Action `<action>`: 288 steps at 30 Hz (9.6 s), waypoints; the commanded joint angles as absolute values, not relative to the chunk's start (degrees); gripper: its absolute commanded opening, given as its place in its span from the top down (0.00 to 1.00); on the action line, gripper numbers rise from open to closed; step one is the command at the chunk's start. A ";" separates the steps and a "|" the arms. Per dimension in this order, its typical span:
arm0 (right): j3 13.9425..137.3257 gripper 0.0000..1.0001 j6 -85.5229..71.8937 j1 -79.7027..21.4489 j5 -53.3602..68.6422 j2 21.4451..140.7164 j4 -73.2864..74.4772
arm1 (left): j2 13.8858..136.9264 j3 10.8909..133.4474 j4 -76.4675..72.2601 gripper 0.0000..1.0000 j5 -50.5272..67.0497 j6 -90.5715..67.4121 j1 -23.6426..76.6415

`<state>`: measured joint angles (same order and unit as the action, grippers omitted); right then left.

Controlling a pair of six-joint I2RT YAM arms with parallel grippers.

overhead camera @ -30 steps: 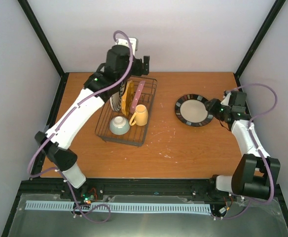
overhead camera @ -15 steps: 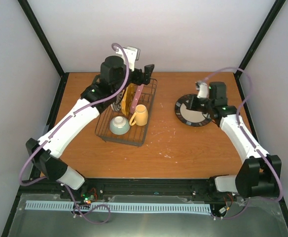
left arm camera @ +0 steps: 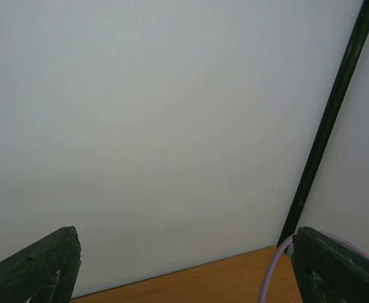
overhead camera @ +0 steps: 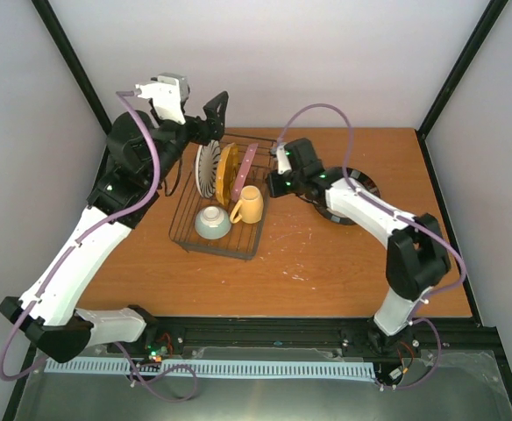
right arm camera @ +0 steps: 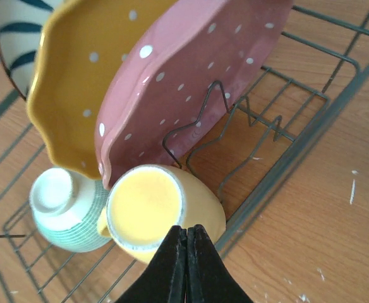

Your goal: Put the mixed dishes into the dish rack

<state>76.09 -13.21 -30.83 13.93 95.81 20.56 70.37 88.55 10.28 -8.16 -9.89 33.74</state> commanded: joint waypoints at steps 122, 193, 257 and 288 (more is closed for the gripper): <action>56.66 0.45 -25.64 10.34 15.82 95.77 28.73 | 79.02 82.40 14.79 0.08 6.04 -6.83 28.64; 44.61 0.97 -47.64 10.98 47.55 74.64 -2.11 | 104.92 93.59 16.59 0.04 33.57 -14.60 29.22; 53.61 0.39 -35.12 11.71 40.18 64.78 18.18 | 107.85 128.11 47.48 0.99 -5.53 -11.72 32.44; 53.48 0.40 -33.97 11.77 42.30 66.19 17.60 | 115.49 138.99 61.67 0.99 -31.32 -5.84 37.95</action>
<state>52.64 -34.70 11.60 41.54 66.06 18.22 120.77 135.92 64.20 -23.24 -9.37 38.89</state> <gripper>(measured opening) 0.600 0.084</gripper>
